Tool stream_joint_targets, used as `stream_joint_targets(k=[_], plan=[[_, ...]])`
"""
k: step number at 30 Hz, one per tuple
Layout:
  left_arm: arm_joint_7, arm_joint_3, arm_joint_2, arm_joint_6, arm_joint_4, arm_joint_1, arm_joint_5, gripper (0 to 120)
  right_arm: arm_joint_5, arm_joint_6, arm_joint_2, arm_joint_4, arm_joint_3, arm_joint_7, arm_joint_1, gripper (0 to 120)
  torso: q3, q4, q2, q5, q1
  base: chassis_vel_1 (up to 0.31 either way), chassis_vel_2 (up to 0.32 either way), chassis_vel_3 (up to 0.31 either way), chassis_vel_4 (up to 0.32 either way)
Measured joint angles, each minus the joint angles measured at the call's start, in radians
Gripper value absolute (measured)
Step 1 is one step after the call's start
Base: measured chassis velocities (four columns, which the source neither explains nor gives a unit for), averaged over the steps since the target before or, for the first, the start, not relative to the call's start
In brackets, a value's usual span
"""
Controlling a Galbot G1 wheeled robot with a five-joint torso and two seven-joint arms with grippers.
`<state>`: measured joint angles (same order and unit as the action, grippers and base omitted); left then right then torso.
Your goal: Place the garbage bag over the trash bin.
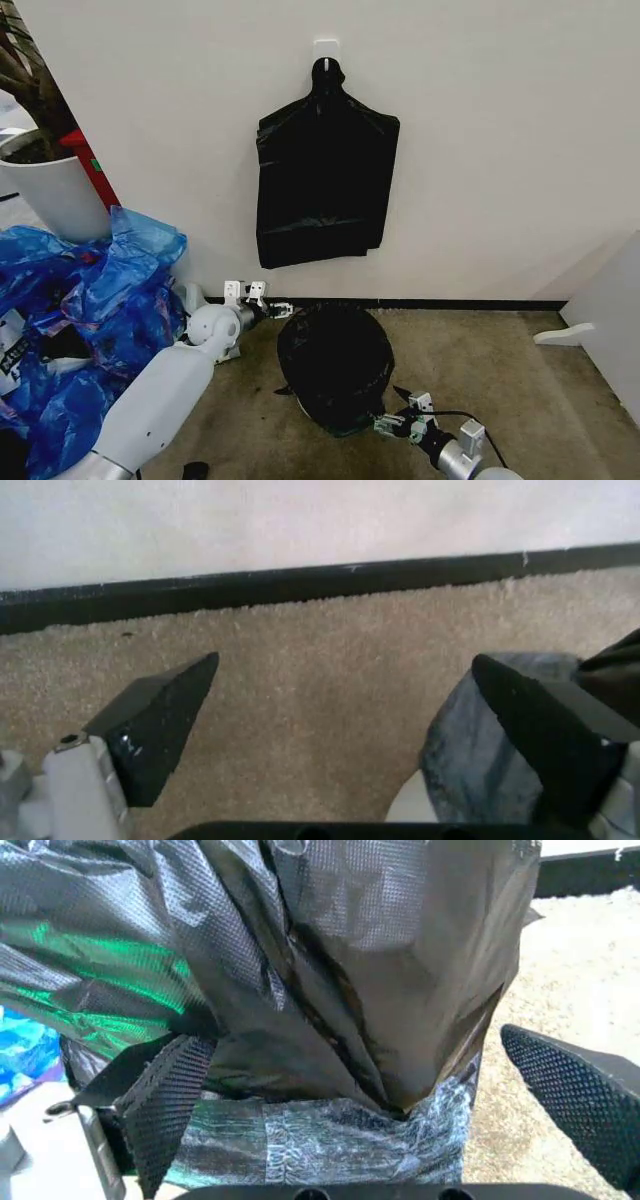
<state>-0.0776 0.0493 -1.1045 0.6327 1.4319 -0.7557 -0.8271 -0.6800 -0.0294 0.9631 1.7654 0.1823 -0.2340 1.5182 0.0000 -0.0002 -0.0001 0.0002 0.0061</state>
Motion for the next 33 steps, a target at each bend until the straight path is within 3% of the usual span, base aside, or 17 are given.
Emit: stream_joint_targets(k=[16, 33], plan=[[0.070, -0.080, -0.036, -0.002, -0.123, 0.011, 0.162, 100, 0.069, 0.018, -0.001, -0.050, -0.026, -0.013, -0.025, 100, 0.000, 0.0000, 0.000, -0.0002, 0.000, 0.000, 0.000, 0.000, 0.000], [0.067, -0.073, -0.029, -0.007, -0.118, -0.008, 0.188, 100, 0.100, 0.003, 0.018, -0.141, -0.028, -0.026, -0.041, 100, 0.000, -0.0001, 0.000, -0.0001, 0.000, 0.000, 0.000, 0.000, 0.000]])
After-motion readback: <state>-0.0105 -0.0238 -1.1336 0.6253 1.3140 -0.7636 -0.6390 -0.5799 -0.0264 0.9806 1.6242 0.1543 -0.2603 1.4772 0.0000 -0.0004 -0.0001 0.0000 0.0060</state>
